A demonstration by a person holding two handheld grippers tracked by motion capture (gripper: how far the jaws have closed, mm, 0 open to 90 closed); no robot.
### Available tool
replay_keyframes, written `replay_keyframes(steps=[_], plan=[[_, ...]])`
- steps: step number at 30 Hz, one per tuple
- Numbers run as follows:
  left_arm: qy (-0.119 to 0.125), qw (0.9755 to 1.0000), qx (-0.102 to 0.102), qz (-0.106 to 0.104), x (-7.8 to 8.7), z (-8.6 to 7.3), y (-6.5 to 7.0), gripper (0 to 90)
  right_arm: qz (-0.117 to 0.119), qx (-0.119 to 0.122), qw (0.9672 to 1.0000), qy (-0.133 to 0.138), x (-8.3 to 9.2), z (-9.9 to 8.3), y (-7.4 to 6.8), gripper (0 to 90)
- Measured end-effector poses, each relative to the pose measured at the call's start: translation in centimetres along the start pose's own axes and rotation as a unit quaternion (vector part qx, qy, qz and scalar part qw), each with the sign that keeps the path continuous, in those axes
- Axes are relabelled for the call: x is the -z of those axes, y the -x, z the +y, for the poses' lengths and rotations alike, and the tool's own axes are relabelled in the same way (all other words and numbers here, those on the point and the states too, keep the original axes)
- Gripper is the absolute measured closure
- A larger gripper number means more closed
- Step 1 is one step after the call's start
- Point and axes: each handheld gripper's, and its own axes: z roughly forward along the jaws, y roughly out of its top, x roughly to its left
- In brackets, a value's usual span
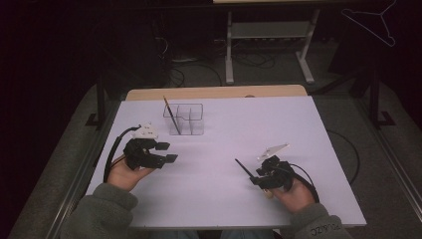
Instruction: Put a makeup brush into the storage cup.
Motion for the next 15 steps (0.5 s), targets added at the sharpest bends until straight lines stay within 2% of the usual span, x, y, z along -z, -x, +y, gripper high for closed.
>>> replay_keyframes(steps=[1,9,15], plan=[[-0.004,1.0,-0.005,0.0,0.03,0.01,-0.03,44.6,0.001,-0.002,1.0,-0.004,-0.12,-0.01,0.0,59.7],[-0.007,1.0,-0.007,0.0,-0.15,0.01,0.17,44.4,-0.001,0.003,0.9997,-0.026,-0.83,0.06,-0.08,65.1],[-0.009,0.9999,-0.011,-0.001,-0.27,-0.04,0.26,44.3,-0.008,0.0,0.9996,-0.026,-0.87,-0.01,-0.02,69.1]])
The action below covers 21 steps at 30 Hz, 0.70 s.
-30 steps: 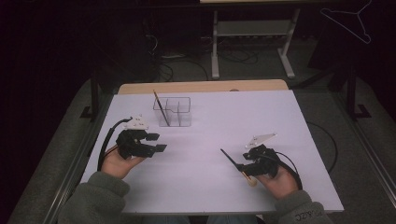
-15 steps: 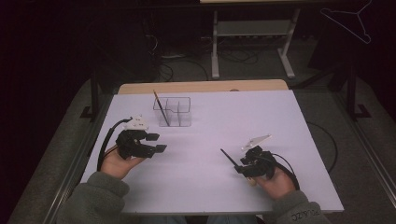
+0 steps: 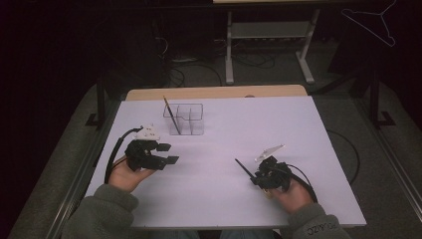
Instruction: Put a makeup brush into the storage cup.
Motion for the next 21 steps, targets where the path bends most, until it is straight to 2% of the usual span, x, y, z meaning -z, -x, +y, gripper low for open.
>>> replay_keyframes(steps=[4,6,8,10,17,20,21], plan=[[0.0,1.0,0.004,-0.001,-0.08,0.01,0.23,44.2,-0.006,0.001,1.0,0.001,-0.03,-0.01,0.0,72.2],[-0.001,1.0,-0.003,-0.002,-0.04,0.06,0.24,44.1,-0.017,0.008,0.9998,0.0,-0.1,-0.04,-0.12,75.7],[-0.001,1.0,0.0,-0.001,-0.06,0.1,0.35,44.1,-0.022,0.007,0.9997,0.002,-0.13,-0.06,-0.19,76.9],[0.0,1.0,0.003,-0.002,-0.12,0.1,0.45,44.0,-0.028,-0.001,0.9996,0.005,-0.17,-0.14,-0.37,81.7],[-0.003,1.0,-0.006,-0.004,-0.27,0.31,0.72,43.9,-0.034,0.005,0.9994,0.0,-0.2,-0.02,-0.54,82.4],[0.001,1.0,-0.002,-0.006,-0.36,0.4,0.89,43.7,-0.031,0.004,0.9995,-0.001,-0.2,0.01,-0.44,82.5],[-0.002,0.9999,-0.009,-0.007,-0.33,0.42,0.82,43.7,-0.031,0.004,0.9995,-0.001,-0.2,0.01,-0.44,82.5]])
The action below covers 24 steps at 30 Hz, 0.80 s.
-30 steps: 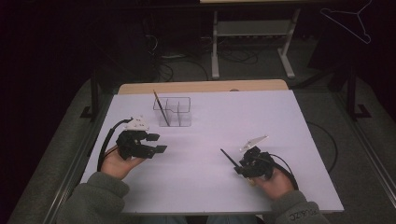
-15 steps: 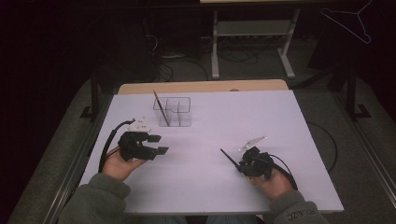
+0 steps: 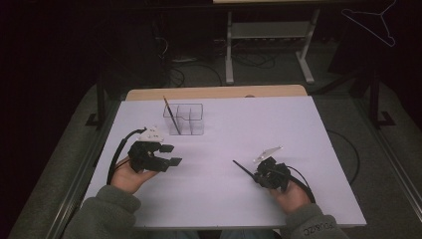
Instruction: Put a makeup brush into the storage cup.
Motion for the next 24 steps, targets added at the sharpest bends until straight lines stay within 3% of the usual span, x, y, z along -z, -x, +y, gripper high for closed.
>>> replay_keyframes(steps=[4,5,11,14,23,24], plan=[[0.002,1.0,0.007,-0.004,-0.2,0.1,0.2,42.7,0.008,-0.002,1.0,-0.001,0.0,0.0,0.2,82.6],[-0.003,1.0,-0.002,-0.004,-0.1,0.1,0.1,42.5,0.014,0.0,0.9999,0.001,0.0,0.0,0.4,82.6],[0.0,0.9999,0.001,-0.012,0.0,0.2,0.3,42.1,0.031,-0.01,0.9994,0.006,0.5,0.1,0.8,82.6],[-0.004,0.9998,-0.009,-0.015,0.1,0.4,0.3,42.0,0.042,-0.01,0.999,0.011,0.9,0.3,0.9,82.6],[-0.01,0.9991,-0.027,-0.032,0.3,1.2,0.8,41.4,0.071,0.039,0.9964,0.024,2.4,1.6,0.4,82.6],[-0.008,0.999,-0.027,-0.035,0.2,1.4,0.9,41.4,0.08,0.054,0.9949,0.027,2.8,2.1,0.1,82.5]])
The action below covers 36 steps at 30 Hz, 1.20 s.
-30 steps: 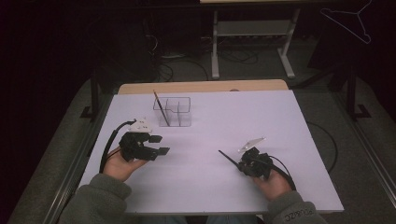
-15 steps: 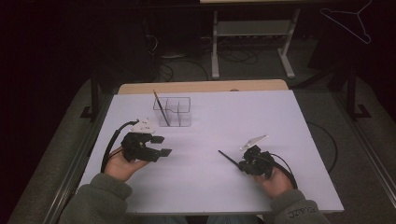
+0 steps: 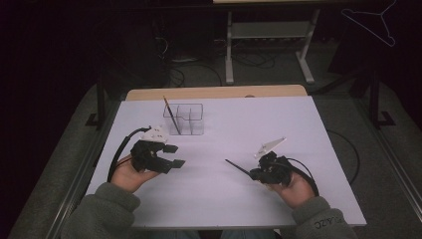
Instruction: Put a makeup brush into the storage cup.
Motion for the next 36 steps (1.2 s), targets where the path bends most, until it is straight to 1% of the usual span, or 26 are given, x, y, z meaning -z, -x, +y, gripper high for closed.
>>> replay_keyframes(steps=[1,2,3,4,5,6,7,8,9,10,12,17,19,21,22,23,24,25,27,28,29,30,32,34,35,36], plan=[[0.0,1.0,-0.001,-0.003,0.0,0.1,0.1,41.4,0.0,0.0,1.0,0.0,0.0,0.0,0.0,82.5],[-0.005,0.9999,-0.009,-0.005,0.0,0.2,0.2,41.3,0.01,0.013,0.9999,0.001,0.4,0.6,-0.4,82.5],[-0.005,0.9998,-0.014,-0.012,0.0,0.5,0.4,41.3,0.016,0.018,0.9997,0.003,0.6,0.8,-0.6,82.5],[-0.005,0.9998,-0.014,-0.012,0.0,0.5,0.4,41.3,0.016,0.018,0.9997,0.003,0.6,0.8,-0.6,82.5],[-0.004,0.9997,-0.018,-0.013,0.0,0.6,0.5,41.2,0.022,0.031,0.9993,0.003,1.0,1.4,-0.9,82.5],[-0.004,0.9996,-0.022,-0.015,0.0,0.8,0.6,41.2,0.022,0.031,0.9993,0.003,1.0,1.4,-0.9,82.5],[-0.003,0.9996,-0.02,-0.019,0.0,0.9,0.8,41.2,0.026,0.045,0.9986,0.004,1.2,1.9,-1.2,82.6],[-0.003,0.9994,-0.027,-0.02,0.0,1.0,0.9,41.2,0.026,0.045,0.9986,0.004,1.2,1.9,-1.2,82.6],[-0.002,0.9994,-0.025,-0.025,-0.1,1.2,1.1,41.3,0.029,0.052,0.9982,0.004,1.3,2.1,-1.3,82.5],[-0.001,0.9992,-0.028,-0.028,-0.1,1.3,1.2,41.3,0.033,0.064,0.9974,0.003,1.4,2.4,-1.4,82.5],[-0.005,0.9988,-0.035,-0.034,-0.1,1.5,1.4,41.3,0.041,0.078,0.9961,0.004,1.4,2.9,-1.7,82.5],[-0.011,0.9974,-0.052,-0.05,-0.3,2.2,2.1,41.3,0.058,0.108,0.9925,-0.003,1.3,4.0,-2.5,82.5],[-0.014,0.9964,-0.063,-0.056,-0.4,2.5,2.5,41.5,0.065,0.119,0.9907,-0.005,1.2,4.4,-2.8,82.5],[-0.02,0.9956,-0.068,-0.062,-0.6,2.7,2.8,41.8,0.068,0.126,0.9896,-0.006,1.1,4.8,-3.1,82.5],[-0.023,0.9949,-0.076,-0.063,-0.7,2.8,2.9,42.0,0.072,0.13,0.9889,-0.006,1.1,5.0,-3.3,82.5],[-0.027,0.9945,-0.076,-0.067,-0.9,2.8,3.1,42.5,0.077,0.136,0.9877,-0.008,1.0,5.4,-3.7,82.5],[-0.031,0.9937,-0.081,-0.071,-1.0,2.9,3.2,42.5,0.077,0.136,0.9877,-0.008,1.0,5.4,-3.7,82.5],[-0.033,0.9931,-0.084,-0.075,-1.1,3.0,3.4,43.2,0.081,0.147,0.9857,-0.01,0.9,5.7,-4.0,82.5],[-0.041,0.9914,-0.094,-0.082,-1.5,3.2,3.7,43.5,0.082,0.151,0.9851,-0.011,0.8,5.9,-4.2,82.5],[-0.043,0.9914,-0.089,-0.086,-1.6,3.3,3.9,43.9,0.087,0.155,0.984,-0.01,0.7,6.0,-4.4,82.5],[-0.047,0.9902,-0.097,-0.089,-1.7,3.4,4.0,44.0,0.089,0.158,0.9834,-0.012,0.7,6.1,-4.5,82.5],[-0.049,0.9899,-0.094,-0.093,-1.9,3.4,4.2,44.1,0.09,0.159,0.983,-0.013,0.6,6.3,-4.7,82.5],[-0.058,0.9876,-0.106,-0.1,-2.3,3.6,4.3,45.1,0.097,0.168,0.9809,-0.014,0.5,6.6,-4.9,82.5],[-0.063,0.9866,-0.109,-0.104,-2.6,3.6,4.5,46.1,0.106,0.173,0.9792,-0.015,0.3,6.8,-5.1,82.5],[-0.066,0.9855,-0.113,-0.108,-2.8,3.7,4.6,46.7,0.106,0.173,0.9791,-0.018,0.3,6.8,-5.3,82.5],[-0.071,0.9845,-0.116,-0.111,-3.0,3.7,4.8,47.7,0.107,0.178,0.978,-0.016,0.2,6.9,-5.4,82.5]])
